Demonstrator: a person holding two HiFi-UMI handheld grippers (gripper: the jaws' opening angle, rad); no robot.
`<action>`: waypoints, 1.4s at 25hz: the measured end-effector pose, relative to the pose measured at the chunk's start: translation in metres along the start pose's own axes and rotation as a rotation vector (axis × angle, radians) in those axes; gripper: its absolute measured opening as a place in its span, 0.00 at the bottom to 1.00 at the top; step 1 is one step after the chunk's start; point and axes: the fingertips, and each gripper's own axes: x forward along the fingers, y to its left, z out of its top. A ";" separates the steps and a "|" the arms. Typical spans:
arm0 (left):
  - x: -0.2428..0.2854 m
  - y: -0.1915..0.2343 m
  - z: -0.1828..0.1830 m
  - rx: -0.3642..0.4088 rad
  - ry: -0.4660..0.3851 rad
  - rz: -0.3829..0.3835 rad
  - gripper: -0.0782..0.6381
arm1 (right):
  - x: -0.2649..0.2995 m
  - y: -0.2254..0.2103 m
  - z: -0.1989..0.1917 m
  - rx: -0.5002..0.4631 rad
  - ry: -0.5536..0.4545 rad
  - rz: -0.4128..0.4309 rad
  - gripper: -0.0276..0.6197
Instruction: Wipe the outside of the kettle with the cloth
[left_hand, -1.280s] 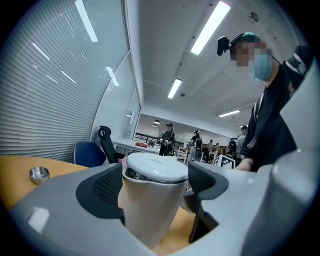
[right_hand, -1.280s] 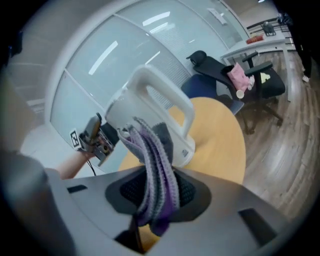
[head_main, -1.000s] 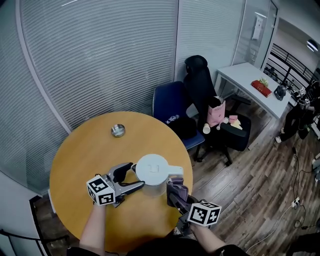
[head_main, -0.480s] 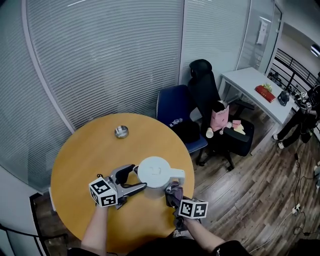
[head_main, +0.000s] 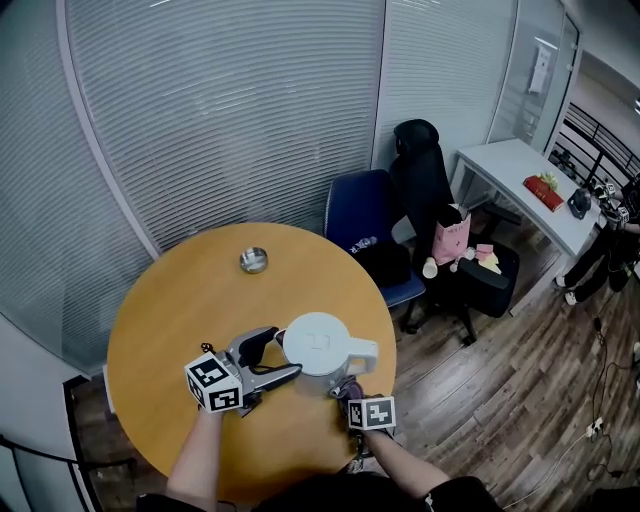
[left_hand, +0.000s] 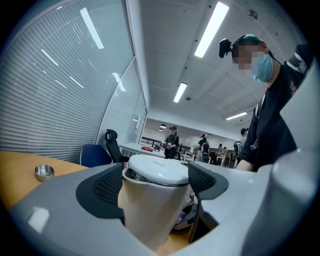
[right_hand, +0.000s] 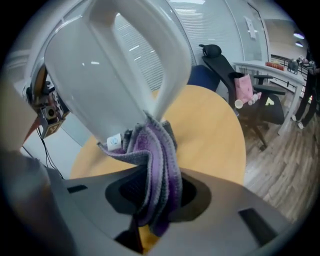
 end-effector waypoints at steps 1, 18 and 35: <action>0.000 0.000 0.000 0.002 0.001 0.001 0.66 | 0.000 0.000 0.000 0.001 0.001 -0.001 0.21; -0.024 0.007 -0.003 0.040 -0.057 0.169 0.66 | -0.086 0.045 0.022 0.154 -0.279 0.068 0.21; -0.098 -0.041 -0.033 0.056 -0.027 0.257 0.20 | -0.153 0.106 0.005 0.256 -0.530 0.028 0.21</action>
